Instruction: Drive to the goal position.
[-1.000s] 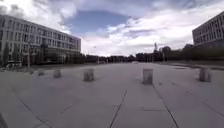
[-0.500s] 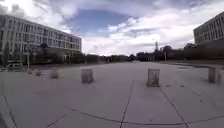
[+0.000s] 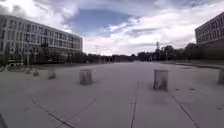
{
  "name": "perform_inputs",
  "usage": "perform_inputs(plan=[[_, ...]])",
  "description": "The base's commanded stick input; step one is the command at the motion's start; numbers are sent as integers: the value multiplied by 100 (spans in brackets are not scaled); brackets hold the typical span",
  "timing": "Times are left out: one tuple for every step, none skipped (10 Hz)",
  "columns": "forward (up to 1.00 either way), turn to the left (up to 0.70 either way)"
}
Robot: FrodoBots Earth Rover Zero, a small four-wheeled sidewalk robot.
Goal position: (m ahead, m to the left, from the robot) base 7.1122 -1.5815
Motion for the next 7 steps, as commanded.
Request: perform_inputs(plan=[[70, 0], [70, 0], [70, 0], [70, 0], [70, 0], [70, 0], [70, 0]])
